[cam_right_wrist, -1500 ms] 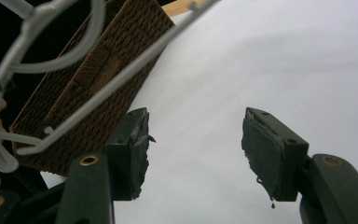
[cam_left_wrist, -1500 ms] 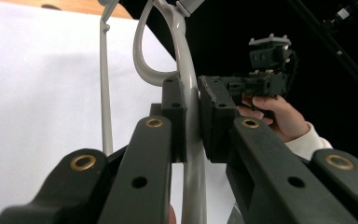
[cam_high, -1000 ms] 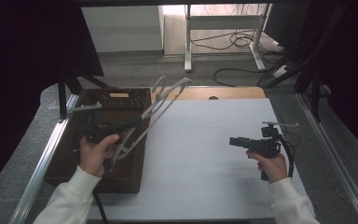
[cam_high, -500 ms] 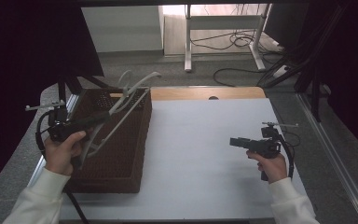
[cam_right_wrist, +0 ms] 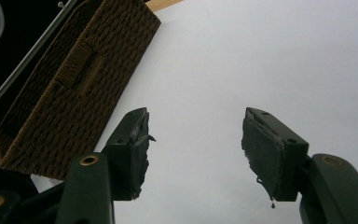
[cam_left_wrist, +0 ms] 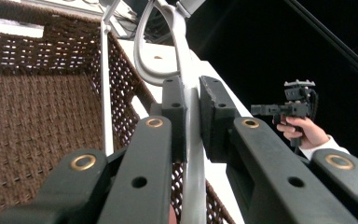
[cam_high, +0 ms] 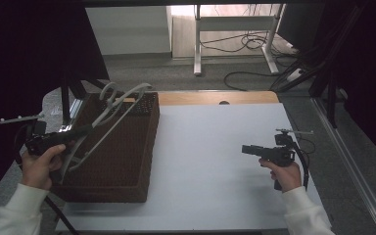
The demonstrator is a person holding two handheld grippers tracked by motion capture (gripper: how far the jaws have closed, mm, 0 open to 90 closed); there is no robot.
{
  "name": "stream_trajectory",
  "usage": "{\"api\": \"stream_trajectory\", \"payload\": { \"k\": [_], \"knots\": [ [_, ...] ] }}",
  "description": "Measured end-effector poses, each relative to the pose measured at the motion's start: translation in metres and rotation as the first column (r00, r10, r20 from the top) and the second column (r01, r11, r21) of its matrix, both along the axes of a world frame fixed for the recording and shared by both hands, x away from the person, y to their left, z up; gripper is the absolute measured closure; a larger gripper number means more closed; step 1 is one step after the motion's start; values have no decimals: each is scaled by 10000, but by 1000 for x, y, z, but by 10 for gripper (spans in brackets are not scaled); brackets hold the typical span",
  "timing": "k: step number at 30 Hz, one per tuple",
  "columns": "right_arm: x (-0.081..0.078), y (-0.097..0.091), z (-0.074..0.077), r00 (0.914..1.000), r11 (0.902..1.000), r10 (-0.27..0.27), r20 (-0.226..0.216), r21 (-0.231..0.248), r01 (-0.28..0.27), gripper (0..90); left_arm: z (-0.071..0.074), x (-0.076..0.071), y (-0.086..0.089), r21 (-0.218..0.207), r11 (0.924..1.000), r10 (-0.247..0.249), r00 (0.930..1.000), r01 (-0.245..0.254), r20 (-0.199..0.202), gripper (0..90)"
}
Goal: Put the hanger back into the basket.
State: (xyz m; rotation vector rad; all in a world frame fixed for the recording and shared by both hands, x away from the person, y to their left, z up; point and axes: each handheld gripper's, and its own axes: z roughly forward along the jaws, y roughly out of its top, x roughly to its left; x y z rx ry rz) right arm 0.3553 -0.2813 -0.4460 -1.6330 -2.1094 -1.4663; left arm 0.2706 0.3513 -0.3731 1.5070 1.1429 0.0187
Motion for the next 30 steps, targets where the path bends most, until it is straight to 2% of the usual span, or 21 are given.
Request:
{"api": "stream_trajectory", "payload": {
  "k": [6,9,19,23,26,27,28,29,30],
  "knots": [
    [0,1,0,10000,10000,-32,-27,20,32,412,-10,2,7,-15,9993,-374,9992,374,128,821],
    [0,1,-1,10000,10000,-32,-21,-15,32,412,-15,5,10,180,9985,-527,9986,525,69,821],
    [0,3,-2,10000,9999,-9,-78,-124,8,412,-35,21,10,970,9925,-671,9947,745,-781,821],
    [0,4,-3,10000,9999,29,-82,-170,-31,410,-41,25,10,1304,9884,-652,9931,777,-974,821],
    [0,4,-3,9999,9999,47,-111,-166,-49,409,-46,28,10,1414,9872,-576,9920,734,-1126,819],
    [0,4,-3,9999,9998,53,-115,-172,-55,409,-48,30,11,1423,9869,-572,9895,761,-1325,817],
    [0,4,-3,9999,9998,60,-119,-176,-62,408,-50,33,13,1397,9870,-581,9867,796,-1515,808],
    [0,4,-3,9999,9998,69,-123,-177,-72,407,-53,35,15,1279,9887,-567,9849,782,-1634,745],
    [0,4,-3,9999,9998,76,-125,-178,-78,406,-54,36,16,1259,9890,-540,9826,771,-1775,631]
  ]
}}
